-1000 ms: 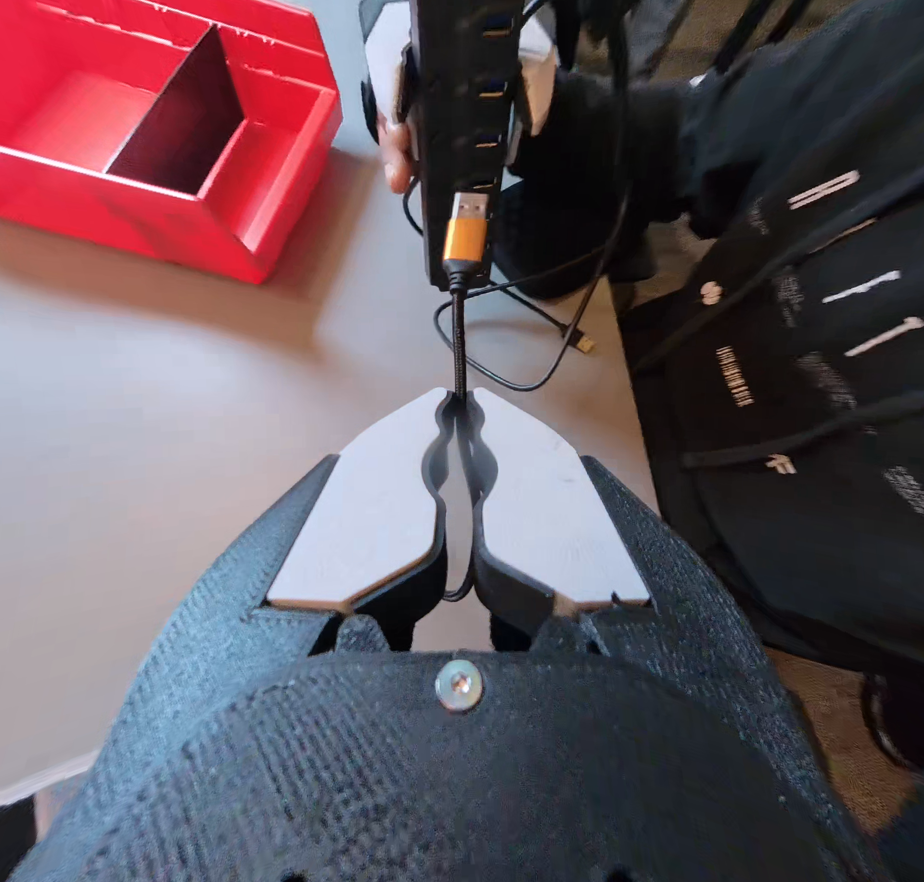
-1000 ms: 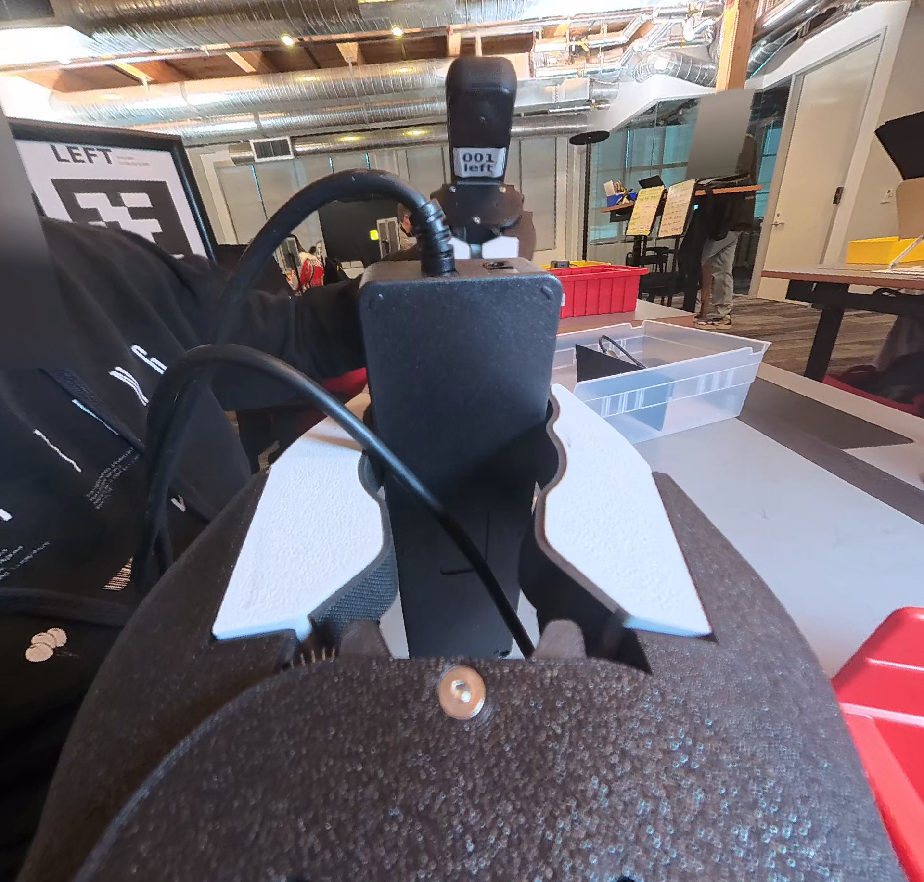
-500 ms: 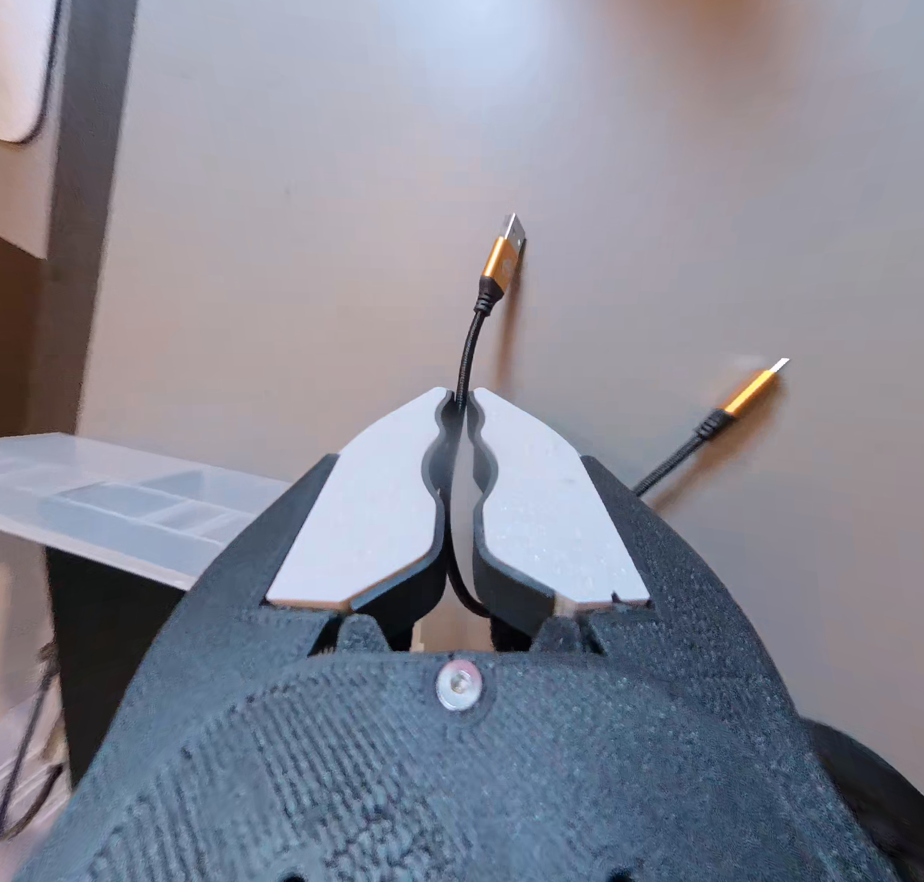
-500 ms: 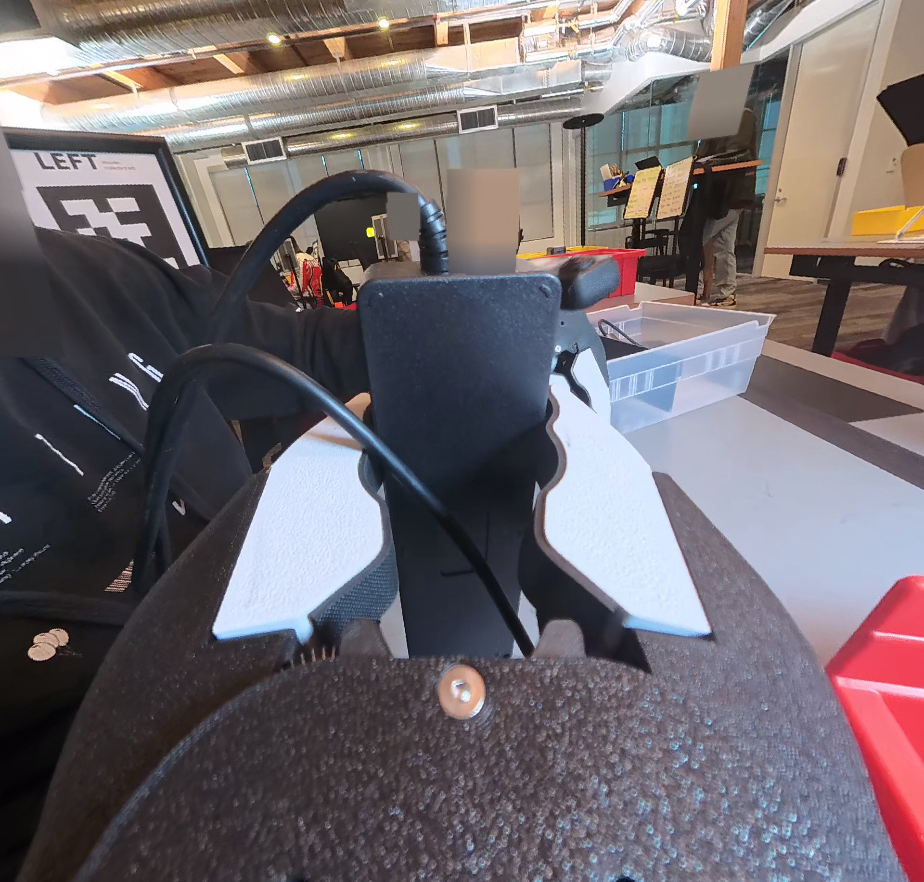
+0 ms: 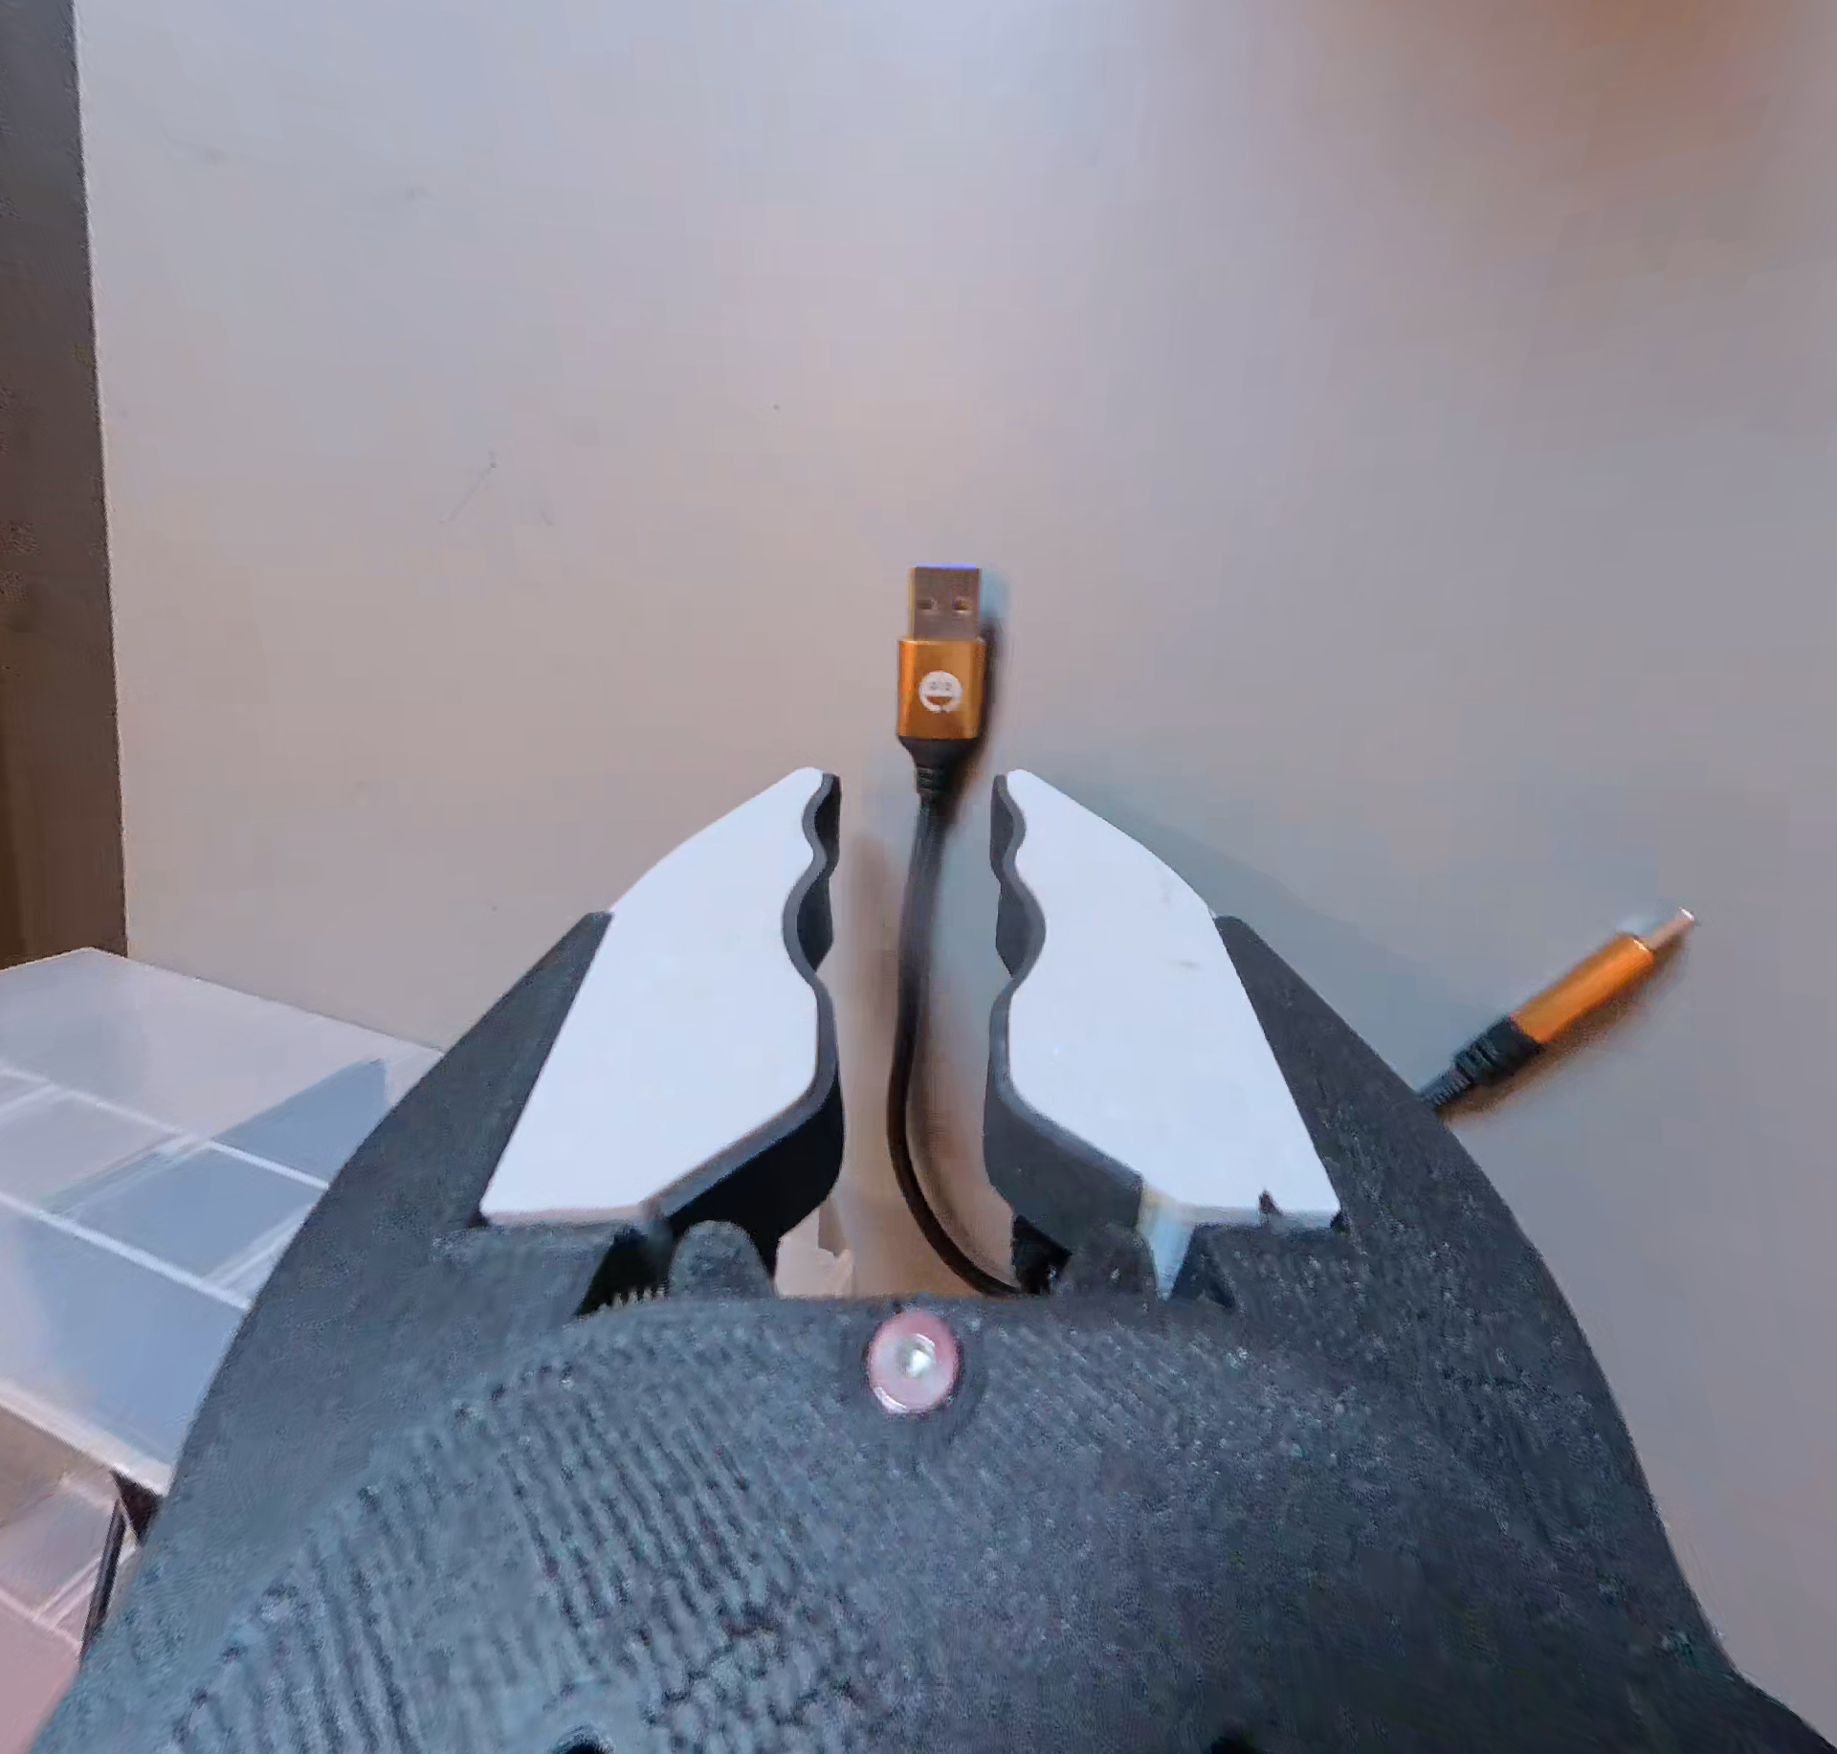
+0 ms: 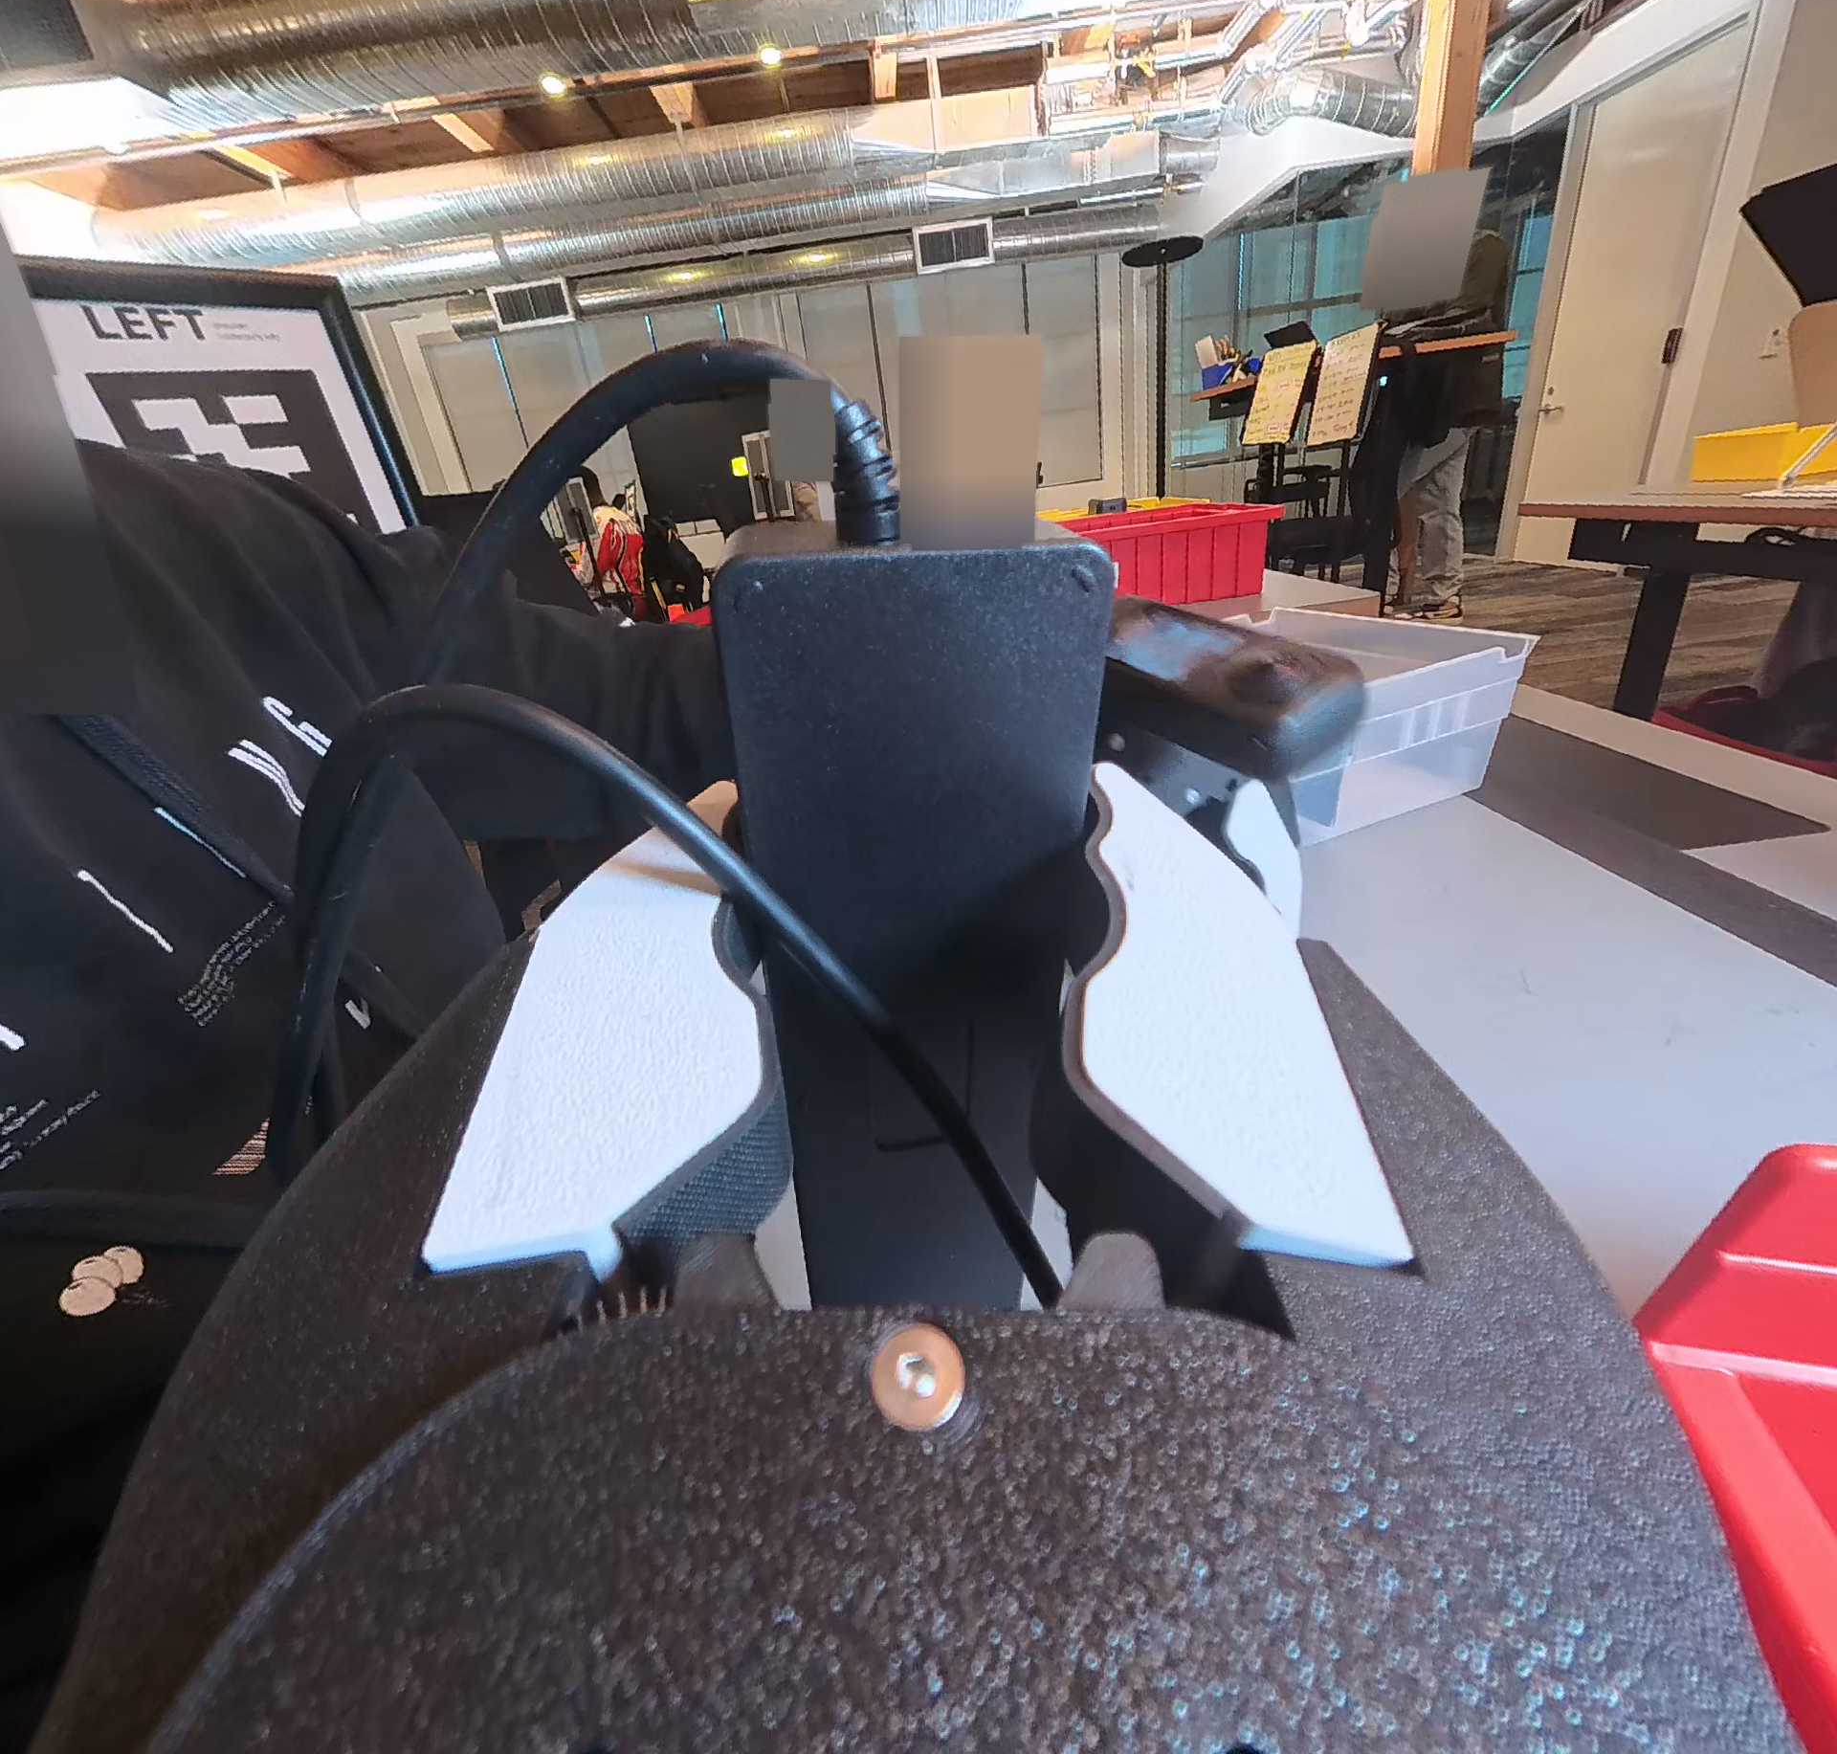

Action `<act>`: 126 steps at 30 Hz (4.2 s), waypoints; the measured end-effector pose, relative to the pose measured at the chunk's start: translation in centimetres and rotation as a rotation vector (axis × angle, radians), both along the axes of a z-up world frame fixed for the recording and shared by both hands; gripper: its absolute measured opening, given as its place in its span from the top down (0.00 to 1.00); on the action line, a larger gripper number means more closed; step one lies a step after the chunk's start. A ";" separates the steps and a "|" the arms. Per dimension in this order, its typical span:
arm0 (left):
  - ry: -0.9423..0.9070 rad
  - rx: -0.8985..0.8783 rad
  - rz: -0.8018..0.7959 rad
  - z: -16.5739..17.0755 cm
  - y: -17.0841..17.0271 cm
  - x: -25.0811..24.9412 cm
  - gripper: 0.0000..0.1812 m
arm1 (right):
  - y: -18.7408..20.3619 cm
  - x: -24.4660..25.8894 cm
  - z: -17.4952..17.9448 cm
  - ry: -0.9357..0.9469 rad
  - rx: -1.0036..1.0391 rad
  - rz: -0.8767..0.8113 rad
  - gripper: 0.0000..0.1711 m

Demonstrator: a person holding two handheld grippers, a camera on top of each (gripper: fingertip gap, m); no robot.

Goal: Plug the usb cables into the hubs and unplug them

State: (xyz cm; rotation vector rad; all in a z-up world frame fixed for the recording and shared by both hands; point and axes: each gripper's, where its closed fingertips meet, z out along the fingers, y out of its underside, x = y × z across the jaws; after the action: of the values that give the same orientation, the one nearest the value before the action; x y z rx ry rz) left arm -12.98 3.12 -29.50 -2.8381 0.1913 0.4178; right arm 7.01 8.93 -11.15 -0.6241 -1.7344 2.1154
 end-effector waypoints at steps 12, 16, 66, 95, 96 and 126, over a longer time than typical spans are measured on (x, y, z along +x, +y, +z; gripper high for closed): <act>-0.163 0.095 0.020 -0.4 0.4 0.5 0.95 | 0.1 0.2 0.3 0.012 -0.006 0.007 0.65; -0.298 0.149 -0.003 -0.1 -0.5 3.3 0.96 | -0.2 0.1 0.0 0.005 0.002 0.011 0.65; -0.708 0.060 -0.390 13.2 -1.3 21.4 0.96 | -5.3 -0.2 -4.5 -0.035 0.351 0.035 0.66; -0.747 0.086 -0.397 14.0 -0.6 21.7 0.96 | -5.5 -0.3 -5.2 -0.037 0.458 -0.008 0.66; -0.743 0.094 -0.391 13.8 -0.6 21.6 0.96 | -5.5 -0.4 -5.2 -0.038 0.457 -0.014 0.66; -0.168 -0.196 0.079 2.6 -18.4 -11.3 0.87 | -2.9 -1.5 -3.9 -0.053 0.263 -0.055 0.66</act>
State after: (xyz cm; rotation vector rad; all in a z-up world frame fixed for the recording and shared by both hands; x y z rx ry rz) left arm -24.26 -15.30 -26.86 -3.0625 0.0915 0.1827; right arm 5.55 6.01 -15.06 -0.6484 -1.9576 1.8078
